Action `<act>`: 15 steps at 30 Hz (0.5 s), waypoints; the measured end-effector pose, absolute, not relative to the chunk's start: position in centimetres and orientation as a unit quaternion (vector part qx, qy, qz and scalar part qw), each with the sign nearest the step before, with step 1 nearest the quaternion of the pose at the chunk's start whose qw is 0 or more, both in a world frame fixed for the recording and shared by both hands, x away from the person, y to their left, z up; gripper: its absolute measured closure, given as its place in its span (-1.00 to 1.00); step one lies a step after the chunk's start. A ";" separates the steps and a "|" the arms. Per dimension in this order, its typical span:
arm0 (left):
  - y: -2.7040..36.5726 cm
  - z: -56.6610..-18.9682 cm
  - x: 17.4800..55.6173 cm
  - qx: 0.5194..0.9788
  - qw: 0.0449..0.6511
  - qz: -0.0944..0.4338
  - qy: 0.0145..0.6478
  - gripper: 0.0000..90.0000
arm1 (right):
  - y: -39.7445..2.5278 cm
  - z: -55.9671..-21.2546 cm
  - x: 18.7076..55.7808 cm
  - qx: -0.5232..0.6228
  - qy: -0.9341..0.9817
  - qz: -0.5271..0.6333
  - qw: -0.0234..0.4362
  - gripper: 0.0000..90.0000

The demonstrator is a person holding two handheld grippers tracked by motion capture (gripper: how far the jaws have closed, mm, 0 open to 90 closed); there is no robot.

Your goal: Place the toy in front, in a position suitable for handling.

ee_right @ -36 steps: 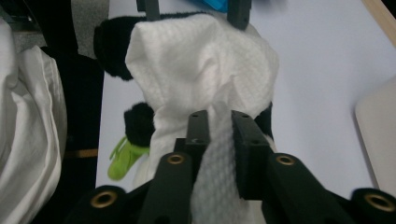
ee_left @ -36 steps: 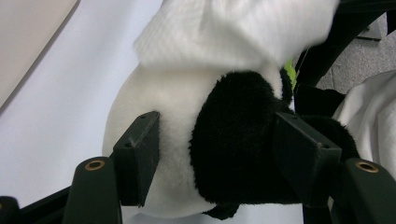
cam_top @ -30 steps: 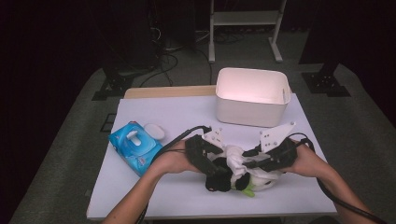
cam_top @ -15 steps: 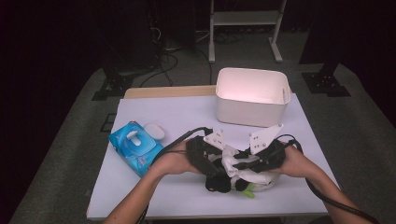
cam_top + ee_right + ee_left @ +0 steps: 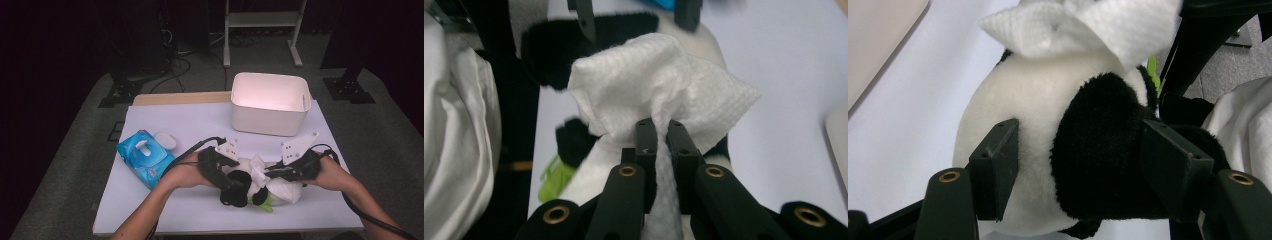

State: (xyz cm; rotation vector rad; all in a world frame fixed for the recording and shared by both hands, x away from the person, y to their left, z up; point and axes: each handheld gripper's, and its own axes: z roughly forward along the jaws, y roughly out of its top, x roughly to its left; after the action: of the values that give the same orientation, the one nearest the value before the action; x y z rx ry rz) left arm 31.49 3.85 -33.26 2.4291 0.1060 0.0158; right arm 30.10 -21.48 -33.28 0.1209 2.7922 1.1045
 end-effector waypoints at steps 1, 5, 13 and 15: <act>3.8 -33.2 31.5 0.937 0.347 0.006 0.040 -0.25 | -21.9 -33.3 30.1 0.045 0.928 0.363 0.071 0.91; 3.7 -33.1 31.5 0.939 0.342 0.007 0.039 -0.25 | -23.3 -32.8 29.8 0.055 0.926 0.366 0.074 0.91; 3.5 -33.1 31.4 0.940 0.339 0.008 0.037 -0.25 | -21.6 -33.4 30.1 0.040 0.926 0.370 0.066 0.91; 3.4 -33.1 31.4 0.940 0.338 0.011 0.036 -0.25 | -21.1 -33.4 30.1 0.036 0.926 0.370 0.064 0.91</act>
State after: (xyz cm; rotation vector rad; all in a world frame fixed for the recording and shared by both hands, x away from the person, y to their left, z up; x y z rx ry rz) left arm 31.38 3.43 -33.10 2.4493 0.0930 0.0276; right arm 30.12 -21.10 -33.41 0.1082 2.7967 1.1176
